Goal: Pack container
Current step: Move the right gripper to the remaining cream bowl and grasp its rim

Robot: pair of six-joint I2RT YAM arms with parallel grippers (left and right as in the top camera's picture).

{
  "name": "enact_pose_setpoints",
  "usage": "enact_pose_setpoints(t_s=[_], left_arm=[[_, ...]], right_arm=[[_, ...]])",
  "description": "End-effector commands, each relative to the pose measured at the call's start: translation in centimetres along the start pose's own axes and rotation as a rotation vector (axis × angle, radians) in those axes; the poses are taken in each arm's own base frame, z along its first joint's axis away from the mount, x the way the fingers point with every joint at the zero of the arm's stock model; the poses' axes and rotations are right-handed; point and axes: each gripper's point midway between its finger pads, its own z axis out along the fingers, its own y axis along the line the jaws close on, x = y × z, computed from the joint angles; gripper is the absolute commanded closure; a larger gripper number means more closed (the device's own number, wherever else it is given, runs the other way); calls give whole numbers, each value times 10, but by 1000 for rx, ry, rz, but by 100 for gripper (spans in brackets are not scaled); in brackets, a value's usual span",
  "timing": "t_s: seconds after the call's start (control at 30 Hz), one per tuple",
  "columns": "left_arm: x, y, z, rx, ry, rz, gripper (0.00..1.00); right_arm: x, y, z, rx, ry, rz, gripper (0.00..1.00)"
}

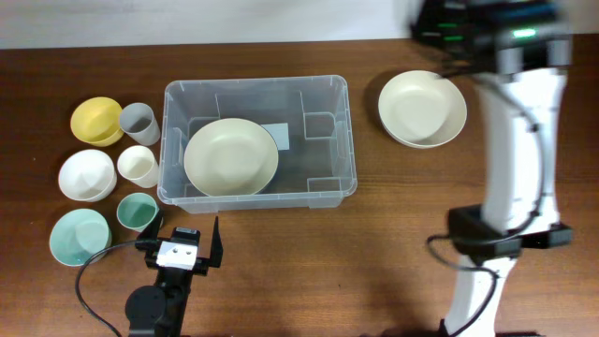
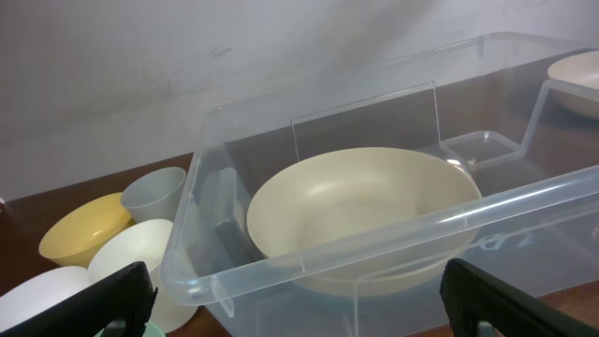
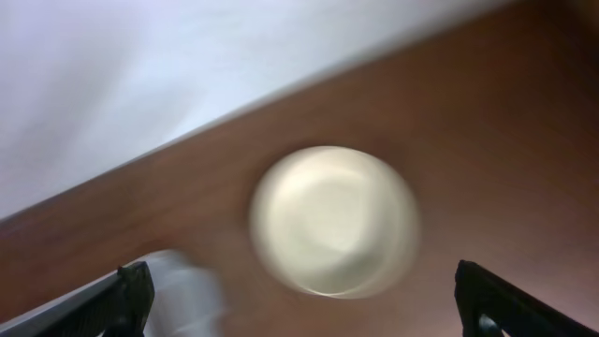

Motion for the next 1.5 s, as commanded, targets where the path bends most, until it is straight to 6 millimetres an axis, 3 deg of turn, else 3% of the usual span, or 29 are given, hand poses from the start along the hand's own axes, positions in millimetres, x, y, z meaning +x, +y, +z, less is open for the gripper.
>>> enact_pose_setpoints(t_s=[0.0, 0.1, 0.23, 0.3, 0.43, 0.6, 0.93, 1.47], left_arm=[[2, 0, 0, -1, 4, 4, 0], [2, 0, 0, -1, 4, 4, 0], [2, 0, 0, -1, 4, 4, 0], [2, 0, 0, -1, 4, 4, 0], [2, 0, 0, -1, 4, 4, 0], [2, 0, 0, -1, 4, 4, 0], [2, 0, 0, -1, 4, 4, 0], [2, 0, 0, -1, 4, 4, 0]], right_arm=[[14, -85, 48, 106, 218, 214, 1], [40, -116, 86, 86, 403, 288, 1], [75, -135, 128, 127, 535, 325, 1], [92, -136, 150, 130, 576, 319, 1], [132, -115, 197, 26, 642, 281, 1], [162, -107, 227, -25, 662, 288, 1], [182, -106, 247, -37, 656, 282, 1], [188, -105, 258, -47, 632, 284, 2]])
